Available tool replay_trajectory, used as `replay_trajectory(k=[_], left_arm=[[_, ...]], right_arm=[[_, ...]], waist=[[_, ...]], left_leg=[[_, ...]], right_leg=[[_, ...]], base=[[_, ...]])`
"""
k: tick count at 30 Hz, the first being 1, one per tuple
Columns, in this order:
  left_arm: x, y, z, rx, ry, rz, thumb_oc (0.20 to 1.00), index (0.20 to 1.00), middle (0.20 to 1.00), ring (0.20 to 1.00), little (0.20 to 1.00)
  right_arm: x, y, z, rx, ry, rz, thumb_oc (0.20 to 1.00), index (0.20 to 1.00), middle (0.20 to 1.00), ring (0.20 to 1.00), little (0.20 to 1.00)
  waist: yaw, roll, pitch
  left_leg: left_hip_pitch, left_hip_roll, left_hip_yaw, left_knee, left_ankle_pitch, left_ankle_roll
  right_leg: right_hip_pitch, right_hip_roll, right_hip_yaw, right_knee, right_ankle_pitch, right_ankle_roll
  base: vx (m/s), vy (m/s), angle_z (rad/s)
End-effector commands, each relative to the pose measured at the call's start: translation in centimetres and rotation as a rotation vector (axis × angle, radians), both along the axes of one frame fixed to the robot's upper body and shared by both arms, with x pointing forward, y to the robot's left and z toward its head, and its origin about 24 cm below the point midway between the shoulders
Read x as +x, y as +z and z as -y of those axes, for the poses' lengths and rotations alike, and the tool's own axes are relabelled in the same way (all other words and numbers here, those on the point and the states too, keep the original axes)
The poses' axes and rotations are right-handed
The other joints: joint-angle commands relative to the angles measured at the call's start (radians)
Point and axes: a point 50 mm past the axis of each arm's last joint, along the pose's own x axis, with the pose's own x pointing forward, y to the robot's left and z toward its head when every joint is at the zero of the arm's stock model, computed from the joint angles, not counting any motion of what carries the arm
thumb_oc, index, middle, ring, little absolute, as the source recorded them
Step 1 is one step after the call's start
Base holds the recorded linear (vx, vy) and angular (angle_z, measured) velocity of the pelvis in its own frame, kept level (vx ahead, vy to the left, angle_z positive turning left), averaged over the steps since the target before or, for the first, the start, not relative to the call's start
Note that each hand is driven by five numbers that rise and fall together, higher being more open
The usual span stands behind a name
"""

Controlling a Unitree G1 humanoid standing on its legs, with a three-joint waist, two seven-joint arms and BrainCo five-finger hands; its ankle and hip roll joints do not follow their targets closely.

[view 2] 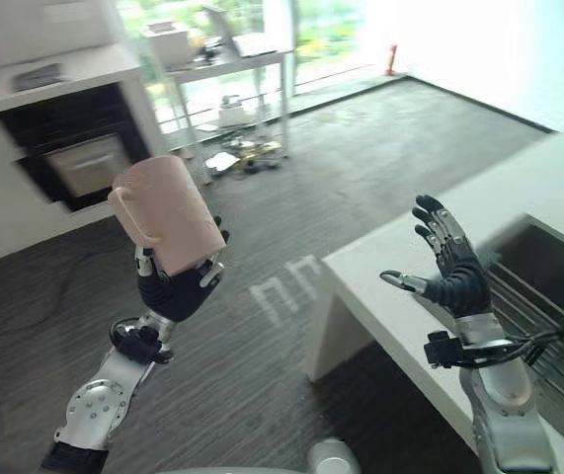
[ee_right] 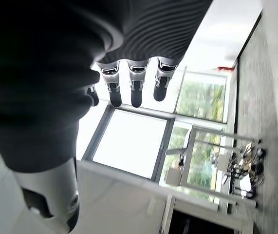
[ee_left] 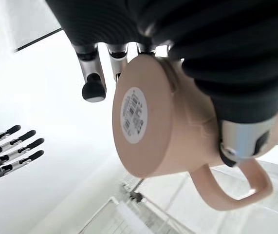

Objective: Place the dishes in the dishwasher.

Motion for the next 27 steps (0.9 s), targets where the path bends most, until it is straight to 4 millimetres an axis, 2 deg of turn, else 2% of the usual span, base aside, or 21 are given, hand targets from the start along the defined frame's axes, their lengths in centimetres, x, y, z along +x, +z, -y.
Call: replay_trajectory(k=[1,4,7,8,9,10,13,15,18,21,27], left_arm=[[0.6,2.9,-0.3,-0.020,0.041,0.138,0.200,0.200,0.200,0.200,0.200],[0.5,2.5,-0.6,-0.021,0.062,0.136,0.200,0.200,0.200,0.200,0.200],[0.3,2.5,-0.8,-0.011,0.057,0.140,0.200,0.200,0.200,0.200,0.200],[0.0,2.4,-0.9,-0.013,0.034,0.139,0.200,0.200,0.200,0.200,0.200],[0.3,2.5,-0.2,-0.019,-0.033,0.140,0.200,0.200,0.200,0.200,0.200],[0.4,2.6,0.0,-0.018,-0.044,0.148,0.200,0.200,0.200,0.200,0.200],[0.2,3.0,-0.4,-0.036,-0.020,0.185,0.200,0.200,0.200,0.200,0.200],[0.2,3.3,-1.0,-0.057,-0.009,0.197,0.200,0.200,0.200,0.200,0.200],[0.5,3.2,-0.9,-0.052,0.007,0.203,0.200,0.200,0.200,0.200,0.200],[0.4,3.3,-1.0,-0.040,0.013,0.216,0.200,0.200,0.200,0.200,0.200],[0.3,3.1,-1.5,-0.023,0.036,0.210,0.200,0.200,0.200,0.200,0.200]], right_arm=[[-0.2,1.6,-0.8,0.071,0.073,0.128,1.000,1.000,1.000,1.000,1.000],[-0.1,1.4,-1.4,0.082,0.104,0.121,1.000,1.000,1.000,1.000,1.000],[0.6,1.5,-1.9,0.084,0.110,0.114,1.000,1.000,1.000,1.000,1.000],[0.8,1.4,-2.0,0.072,0.092,0.111,1.000,1.000,1.000,1.000,1.000],[0.8,1.4,-1.5,0.069,0.029,0.119,1.000,1.000,1.000,1.000,1.000],[0.8,1.5,-1.3,0.074,0.023,0.126,1.000,1.000,1.000,1.000,1.000],[0.6,2.1,-0.8,0.066,0.048,0.149,1.000,1.000,1.000,1.000,1.000],[0.4,2.2,-0.6,0.059,0.058,0.162,1.000,1.000,1.000,1.000,1.000],[0.7,2.0,-1.0,0.083,0.080,0.170,1.000,1.000,1.000,1.000,1.000],[0.8,1.9,-1.5,0.076,0.087,0.165,1.000,1.000,1.000,1.000,1.000],[1.0,1.9,-1.9,0.071,0.094,0.164,1.000,1.000,1.000,1.000,1.000]], waist=[[-0.062,-0.033,-0.054],[-0.027,-0.040,-0.049],[0.012,-0.046,-0.053],[0.019,-0.043,-0.054],[-0.009,-0.050,-0.051],[-0.018,-0.058,-0.047],[-0.026,-0.067,-0.048],[-0.036,-0.050,-0.059],[-0.036,-0.028,-0.075],[-0.024,-0.023,-0.088],[-0.006,-0.027,-0.097]], left_leg=[[0.035,0.010,0.083,-0.035,-0.001,-0.088],[0.026,0.010,0.031,-0.033,0.022,-0.087],[0.020,0.015,0.021,-0.030,0.029,-0.102],[0.011,0.044,0.123,-0.020,0.034,-0.128],[0.006,0.101,0.323,0.004,0.046,-0.163],[-0.002,0.121,0.353,0.031,0.044,-0.172],[-0.012,0.144,0.359,0.065,0.027,-0.172],[0.019,0.136,0.377,0.000,0.038,-0.164],[0.033,0.120,0.354,-0.035,0.032,-0.160],[0.027,0.100,0.327,-0.035,0.019,-0.150],[0.029,0.087,0.313,-0.035,0.010,-0.141]], right_leg=[[0.077,0.012,-0.037,-0.245,0.214,-0.017],[0.101,0.013,-0.050,-0.290,0.200,-0.036],[0.142,0.003,-0.099,-0.371,0.196,-0.045],[0.169,-0.013,-0.168,-0.426,0.196,-0.046],[0.197,-0.036,-0.263,-0.463,0.185,-0.038],[0.205,-0.048,-0.288,-0.471,0.187,-0.040],[0.203,-0.076,-0.315,-0.477,0.199,-0.039],[0.195,-0.082,-0.329,-0.480,0.199,-0.030],[0.186,-0.092,-0.340,-0.481,0.204,-0.018],[0.175,-0.107,-0.343,-0.461,0.213,-0.006],[0.170,-0.125,-0.358,-0.443,0.216,0.005]], base=[[0.03,-0.070,1.06],[0.02,-0.145,0.58],[0.05,-0.159,0.67],[0.01,-0.063,1.31],[-0.05,-0.002,2.05],[-0.09,0.078,2.75],[-0.10,0.138,1.30],[-0.01,0.193,0.13],[0.01,0.188,0.17],[0.02,0.142,0.30],[0.03,0.094,0.15]])
